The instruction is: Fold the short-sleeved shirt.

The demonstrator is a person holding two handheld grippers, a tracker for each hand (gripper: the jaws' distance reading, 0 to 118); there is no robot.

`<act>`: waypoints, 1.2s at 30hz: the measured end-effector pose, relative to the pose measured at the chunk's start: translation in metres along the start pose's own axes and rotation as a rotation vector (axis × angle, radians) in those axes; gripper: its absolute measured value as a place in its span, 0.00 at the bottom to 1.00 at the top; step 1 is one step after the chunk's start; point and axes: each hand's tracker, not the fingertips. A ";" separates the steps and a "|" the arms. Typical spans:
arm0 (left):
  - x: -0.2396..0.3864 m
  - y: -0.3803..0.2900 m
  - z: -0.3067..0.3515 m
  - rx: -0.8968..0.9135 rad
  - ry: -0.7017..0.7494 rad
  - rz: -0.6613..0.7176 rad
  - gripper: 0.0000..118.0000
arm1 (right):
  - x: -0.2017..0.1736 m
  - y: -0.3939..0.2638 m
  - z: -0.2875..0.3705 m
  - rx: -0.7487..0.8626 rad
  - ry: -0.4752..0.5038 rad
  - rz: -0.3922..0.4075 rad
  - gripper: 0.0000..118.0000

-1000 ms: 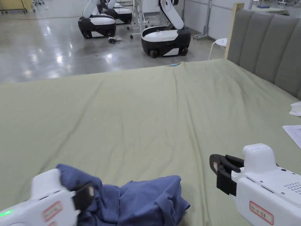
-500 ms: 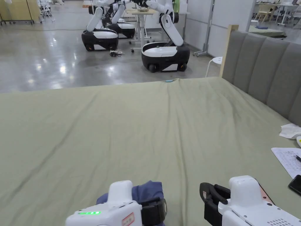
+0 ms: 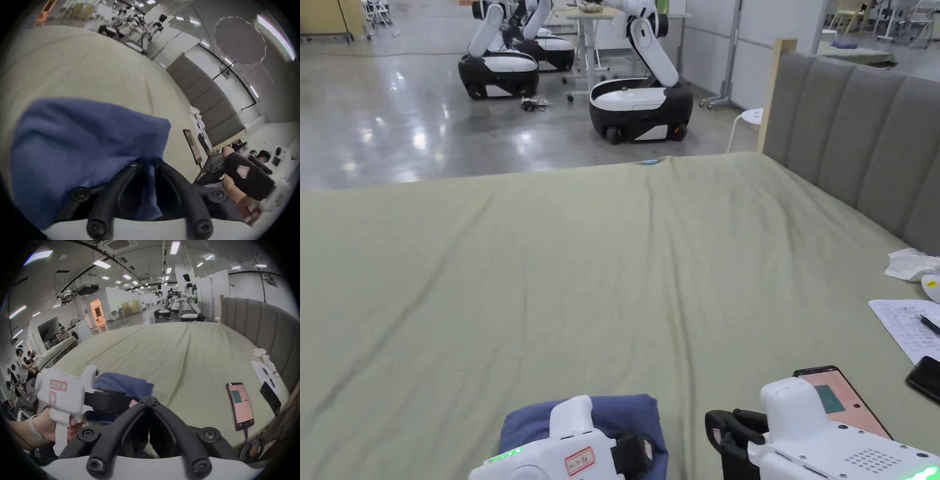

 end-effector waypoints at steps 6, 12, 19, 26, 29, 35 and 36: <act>-0.009 0.016 0.090 0.128 -0.096 -0.084 0.80 | 0.001 0.015 -0.055 -0.110 0.261 -0.022 0.03; -0.090 0.026 0.171 0.168 -0.077 0.009 0.98 | 0.027 -0.002 -0.136 -0.366 0.474 -0.194 0.03; -0.156 0.008 0.100 0.042 -0.275 0.371 0.97 | 0.045 -0.006 -0.133 -0.338 0.360 -0.184 0.03; -0.098 0.028 0.033 -0.124 -0.080 0.200 0.28 | 0.042 -0.006 -0.123 -0.307 0.321 -0.174 0.03; -0.101 0.050 0.057 -0.119 -0.111 0.213 0.28 | 0.041 -0.006 -0.104 -0.275 0.313 -0.179 0.03; -0.165 0.086 0.161 -0.062 0.096 0.094 0.28 | 0.022 0.004 -0.069 -0.214 0.291 -0.142 0.03; -0.189 0.089 0.186 -0.039 0.128 0.118 0.28 | 0.017 0.007 -0.065 -0.202 0.288 -0.133 0.03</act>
